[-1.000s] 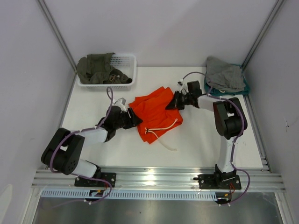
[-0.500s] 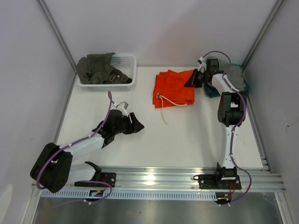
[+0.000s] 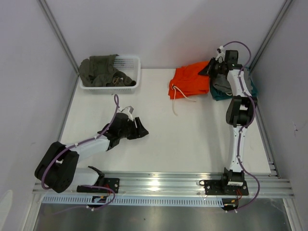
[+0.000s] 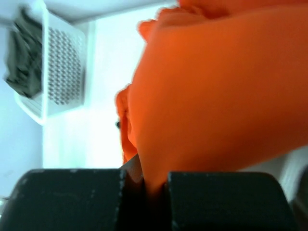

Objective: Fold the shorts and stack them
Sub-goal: Neatly place the folded shorts to the corner

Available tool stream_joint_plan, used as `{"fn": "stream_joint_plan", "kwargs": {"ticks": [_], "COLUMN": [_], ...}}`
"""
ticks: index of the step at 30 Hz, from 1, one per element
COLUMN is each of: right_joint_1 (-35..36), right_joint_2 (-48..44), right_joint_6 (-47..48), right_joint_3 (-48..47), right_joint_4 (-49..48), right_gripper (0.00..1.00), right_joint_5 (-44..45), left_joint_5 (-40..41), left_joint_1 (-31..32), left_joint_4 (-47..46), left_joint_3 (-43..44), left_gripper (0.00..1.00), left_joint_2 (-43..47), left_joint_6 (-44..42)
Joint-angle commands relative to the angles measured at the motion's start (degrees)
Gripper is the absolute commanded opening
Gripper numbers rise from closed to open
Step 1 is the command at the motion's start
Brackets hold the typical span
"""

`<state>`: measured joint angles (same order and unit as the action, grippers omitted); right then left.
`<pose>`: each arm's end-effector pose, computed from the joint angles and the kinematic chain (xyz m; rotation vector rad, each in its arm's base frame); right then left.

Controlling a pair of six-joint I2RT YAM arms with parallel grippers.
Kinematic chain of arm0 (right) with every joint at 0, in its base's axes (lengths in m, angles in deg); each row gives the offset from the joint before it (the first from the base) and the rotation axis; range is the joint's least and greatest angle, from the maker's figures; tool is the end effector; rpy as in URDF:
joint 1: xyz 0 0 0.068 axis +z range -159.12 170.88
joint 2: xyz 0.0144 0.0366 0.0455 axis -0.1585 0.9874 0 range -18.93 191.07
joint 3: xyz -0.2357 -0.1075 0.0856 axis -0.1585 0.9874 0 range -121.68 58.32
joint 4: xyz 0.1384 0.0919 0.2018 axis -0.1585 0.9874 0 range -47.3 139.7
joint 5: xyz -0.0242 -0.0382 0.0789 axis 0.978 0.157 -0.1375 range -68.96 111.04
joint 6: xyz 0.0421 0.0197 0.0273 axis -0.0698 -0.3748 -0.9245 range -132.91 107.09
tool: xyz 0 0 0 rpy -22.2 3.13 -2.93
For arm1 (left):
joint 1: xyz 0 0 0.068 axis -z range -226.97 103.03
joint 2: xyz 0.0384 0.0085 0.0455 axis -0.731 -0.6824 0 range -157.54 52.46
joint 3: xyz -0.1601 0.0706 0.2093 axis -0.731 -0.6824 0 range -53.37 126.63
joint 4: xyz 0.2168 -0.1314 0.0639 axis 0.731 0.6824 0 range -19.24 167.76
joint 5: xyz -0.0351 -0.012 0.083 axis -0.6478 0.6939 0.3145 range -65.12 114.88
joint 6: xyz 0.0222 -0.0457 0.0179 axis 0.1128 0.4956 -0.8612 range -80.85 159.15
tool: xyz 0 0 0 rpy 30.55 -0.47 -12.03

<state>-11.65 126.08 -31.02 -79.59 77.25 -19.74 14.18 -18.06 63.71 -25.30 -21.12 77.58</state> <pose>0.5627 -0.0016 0.2271 0.0335 2.2592 0.9563 0.2114 -0.1243 0.1663 -0.0898 2.3646 -0.8170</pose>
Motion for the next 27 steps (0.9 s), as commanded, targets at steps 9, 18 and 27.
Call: {"fn": "stream_joint_plan", "kwargs": {"ticks": [9,18,27], "right_joint_1": [-7.3,-10.9,-15.8], "right_joint_2": [-0.1,4.0,3.4], "right_joint_6": [-22.0,-36.5,-43.1], "right_joint_3": [-5.9,-10.5,-8.7], "right_joint_4": [-24.3,-36.5,-47.4], "right_gripper": [0.00,0.00,0.00], "right_joint_5": [-8.6,-10.4,-7.1], "left_joint_5": [-0.3,0.2,0.7], "left_joint_1": [1.1,1.7,2.8], "left_joint_4": [-1.2,0.2,0.8], "left_joint_3": [3.3,4.5,5.4], "left_gripper": [0.62,0.62,0.62], "left_joint_2": [-3.6,-3.8,-4.0], "left_joint_6": [-0.9,-0.9,-0.8]}}
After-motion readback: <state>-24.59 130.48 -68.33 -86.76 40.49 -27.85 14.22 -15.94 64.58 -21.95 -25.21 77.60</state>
